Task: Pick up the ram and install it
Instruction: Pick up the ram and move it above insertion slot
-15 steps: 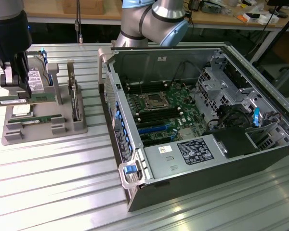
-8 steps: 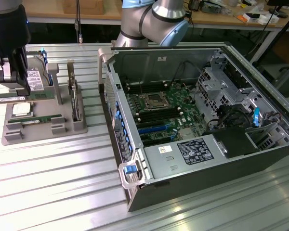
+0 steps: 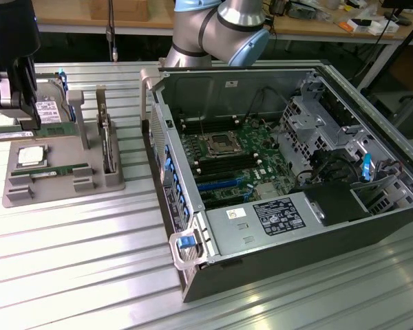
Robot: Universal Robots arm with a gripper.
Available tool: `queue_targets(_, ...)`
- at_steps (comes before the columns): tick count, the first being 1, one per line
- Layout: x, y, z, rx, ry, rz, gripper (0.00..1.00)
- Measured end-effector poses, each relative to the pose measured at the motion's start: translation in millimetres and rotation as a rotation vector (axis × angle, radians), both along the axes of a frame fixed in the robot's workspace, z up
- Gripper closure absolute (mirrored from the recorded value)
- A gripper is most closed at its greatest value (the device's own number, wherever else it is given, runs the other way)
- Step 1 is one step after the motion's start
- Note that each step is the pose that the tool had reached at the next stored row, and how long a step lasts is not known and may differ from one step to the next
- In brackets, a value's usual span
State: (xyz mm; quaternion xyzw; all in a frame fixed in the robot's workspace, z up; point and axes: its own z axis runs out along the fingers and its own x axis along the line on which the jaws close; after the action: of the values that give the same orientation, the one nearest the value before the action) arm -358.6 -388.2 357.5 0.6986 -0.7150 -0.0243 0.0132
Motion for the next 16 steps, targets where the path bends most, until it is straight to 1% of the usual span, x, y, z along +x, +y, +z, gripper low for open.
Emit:
queue_targets(8,0.2,0.0,7.6,0.0,0.0,0.0,0.88)
queue_targets(16,0.4,0.0,19.4,0.0,0.0,0.0,0.88)
